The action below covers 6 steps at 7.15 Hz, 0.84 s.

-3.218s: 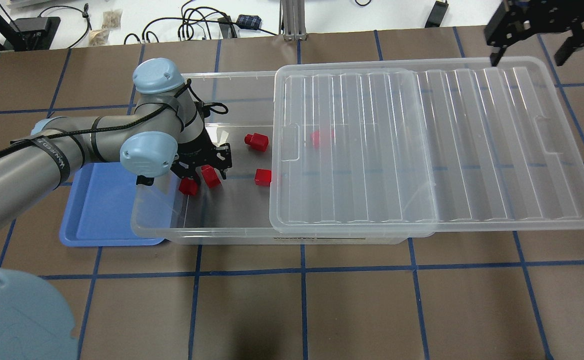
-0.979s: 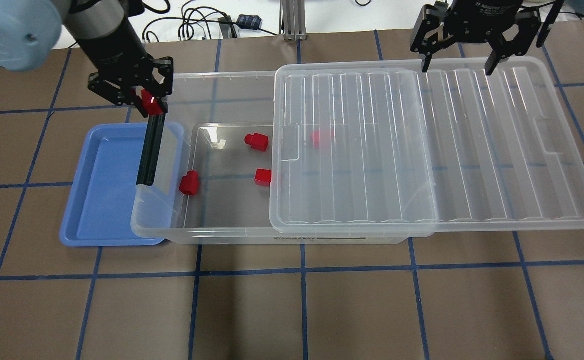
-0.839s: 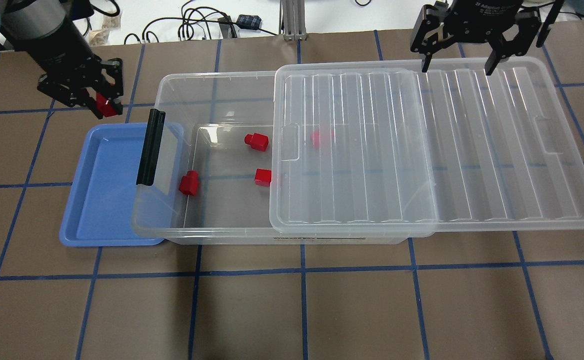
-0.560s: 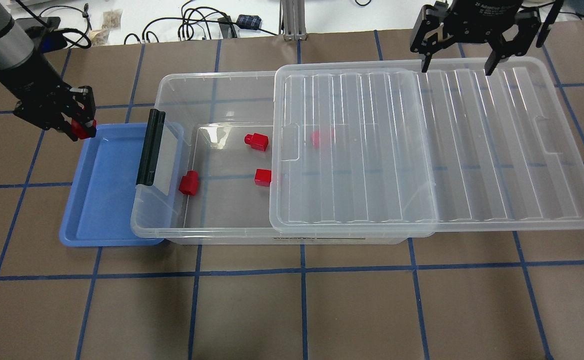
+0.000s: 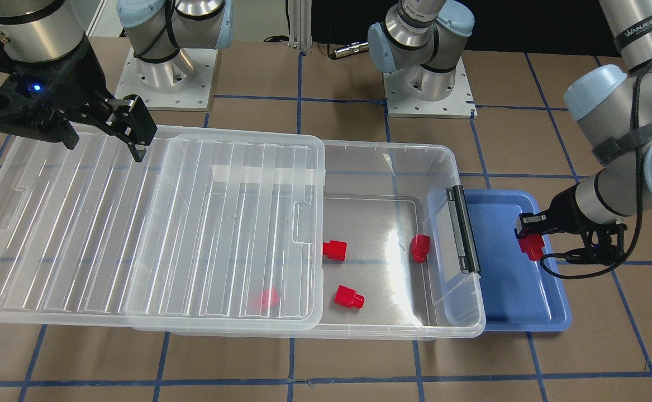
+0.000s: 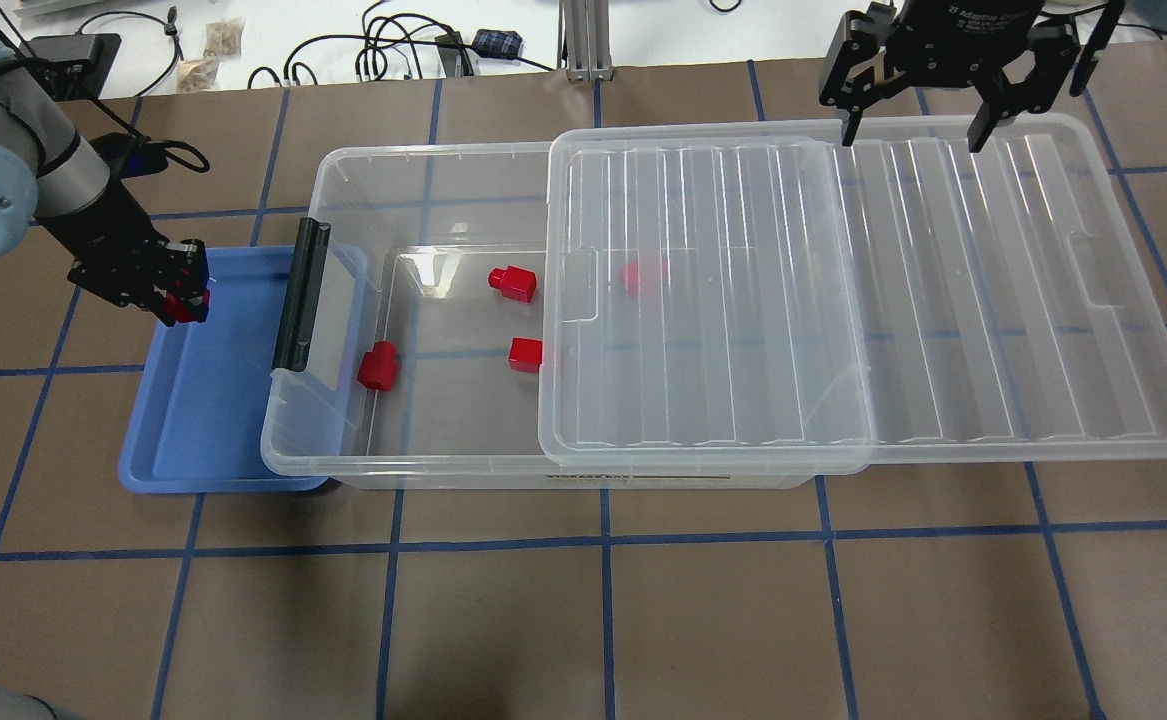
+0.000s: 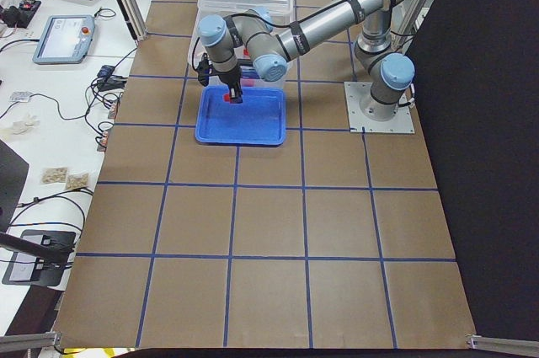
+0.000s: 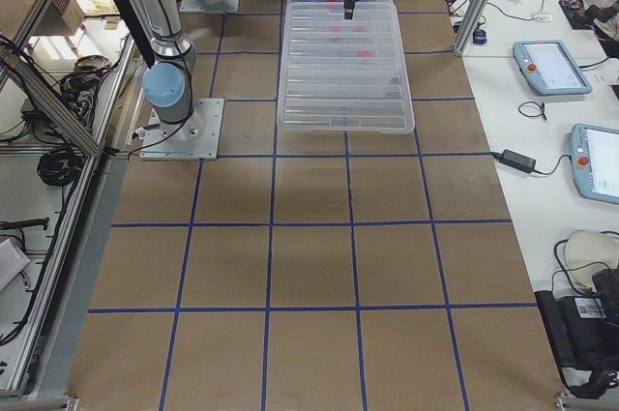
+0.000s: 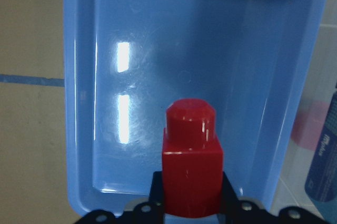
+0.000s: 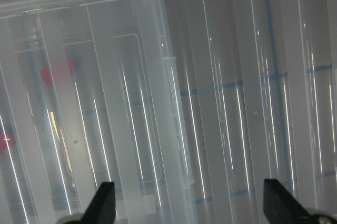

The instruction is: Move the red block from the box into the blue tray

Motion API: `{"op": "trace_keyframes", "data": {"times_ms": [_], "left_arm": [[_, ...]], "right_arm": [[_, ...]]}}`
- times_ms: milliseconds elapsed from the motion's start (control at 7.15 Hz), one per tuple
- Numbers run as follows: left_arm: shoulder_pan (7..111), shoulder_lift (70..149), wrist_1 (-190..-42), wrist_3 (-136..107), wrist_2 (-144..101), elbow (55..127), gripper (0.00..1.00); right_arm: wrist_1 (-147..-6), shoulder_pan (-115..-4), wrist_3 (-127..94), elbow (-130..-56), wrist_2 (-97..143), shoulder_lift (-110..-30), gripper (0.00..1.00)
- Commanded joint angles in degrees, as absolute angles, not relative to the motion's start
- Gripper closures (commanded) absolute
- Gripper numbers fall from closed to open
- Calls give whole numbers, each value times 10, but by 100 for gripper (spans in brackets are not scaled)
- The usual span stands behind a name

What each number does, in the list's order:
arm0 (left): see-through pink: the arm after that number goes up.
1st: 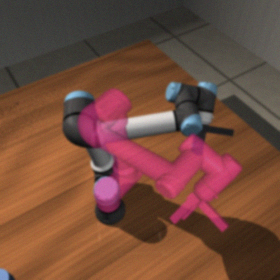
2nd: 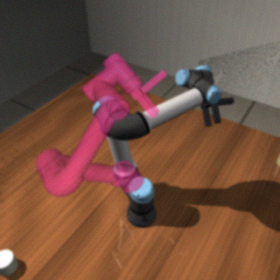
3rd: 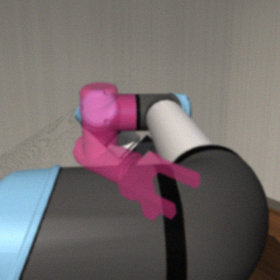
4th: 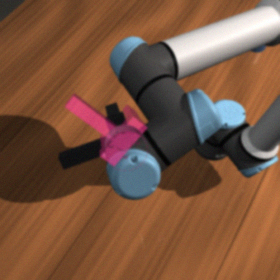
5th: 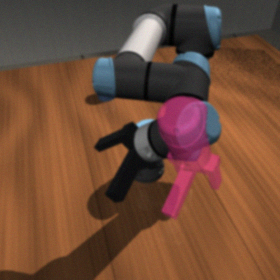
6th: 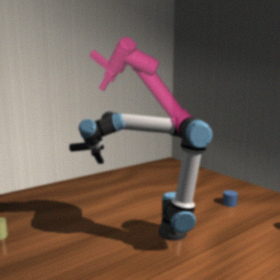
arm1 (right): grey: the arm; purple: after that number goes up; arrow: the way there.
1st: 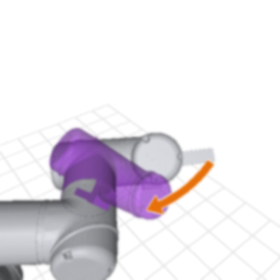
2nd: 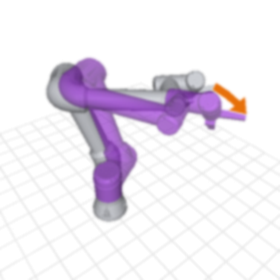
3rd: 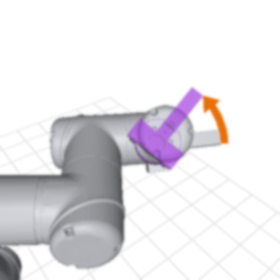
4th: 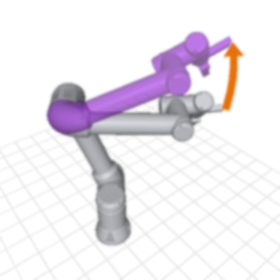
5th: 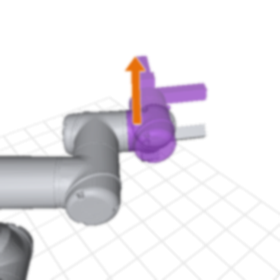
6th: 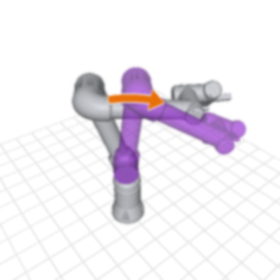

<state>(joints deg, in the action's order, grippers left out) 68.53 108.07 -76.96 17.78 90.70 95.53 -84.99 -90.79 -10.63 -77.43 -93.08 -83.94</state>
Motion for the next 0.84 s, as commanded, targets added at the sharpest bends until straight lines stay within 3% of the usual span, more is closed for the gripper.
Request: {"op": "trace_keyframes", "data": {"times_ms": [0, 699], "left_arm": [[685, 1113, -754, 190, 907, 958, 100], [684, 1158, -730, 198, 910, 977, 100]], "right_arm": [[-850, -908, -106, -774, -931, -839, 0], [-850, -908, -105, -774, -931, -839, 0]]}}
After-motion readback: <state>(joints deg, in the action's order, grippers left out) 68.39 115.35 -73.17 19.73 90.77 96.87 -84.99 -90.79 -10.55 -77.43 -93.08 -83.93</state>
